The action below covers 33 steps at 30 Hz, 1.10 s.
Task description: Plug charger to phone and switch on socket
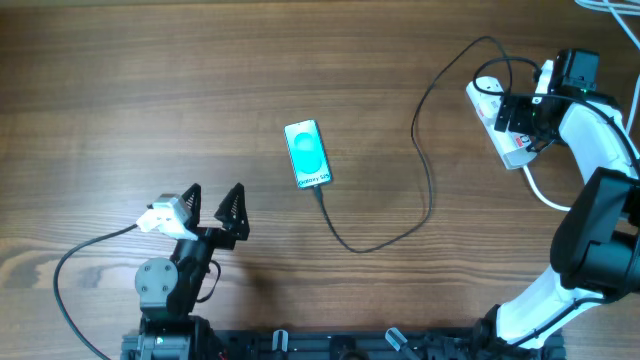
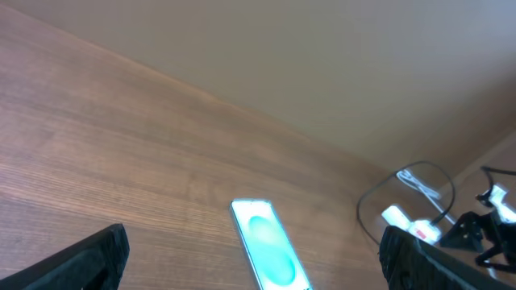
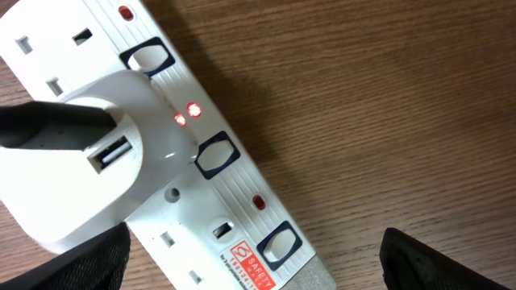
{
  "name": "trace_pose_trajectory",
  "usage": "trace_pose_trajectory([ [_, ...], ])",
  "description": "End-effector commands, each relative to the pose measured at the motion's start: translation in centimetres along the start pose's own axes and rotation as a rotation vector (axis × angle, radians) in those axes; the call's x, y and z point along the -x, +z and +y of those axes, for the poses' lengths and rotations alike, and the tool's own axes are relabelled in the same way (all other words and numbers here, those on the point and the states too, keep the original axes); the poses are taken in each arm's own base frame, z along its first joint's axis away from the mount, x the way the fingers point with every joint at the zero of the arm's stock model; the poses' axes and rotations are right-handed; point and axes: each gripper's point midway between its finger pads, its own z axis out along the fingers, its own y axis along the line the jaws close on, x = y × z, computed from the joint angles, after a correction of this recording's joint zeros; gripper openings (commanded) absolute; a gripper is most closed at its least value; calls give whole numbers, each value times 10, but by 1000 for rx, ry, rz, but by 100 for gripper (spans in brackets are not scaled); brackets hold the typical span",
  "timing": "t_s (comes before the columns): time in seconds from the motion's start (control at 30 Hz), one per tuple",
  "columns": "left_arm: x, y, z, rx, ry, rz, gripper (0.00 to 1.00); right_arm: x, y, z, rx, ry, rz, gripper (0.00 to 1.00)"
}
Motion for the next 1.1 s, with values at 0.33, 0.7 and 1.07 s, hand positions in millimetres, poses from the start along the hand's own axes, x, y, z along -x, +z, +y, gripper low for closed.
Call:
trace_pose_trajectory([
  [0.33, 5, -13, 0, 31, 157, -61, 100, 3, -5, 5, 18, -13, -16, 100],
  [0.7, 6, -13, 0, 34, 156, -66, 100, 3, -5, 5, 18, -13, -16, 100],
  [1.07, 6, -13, 0, 34, 156, -65, 100, 3, -5, 5, 18, -13, -16, 100],
])
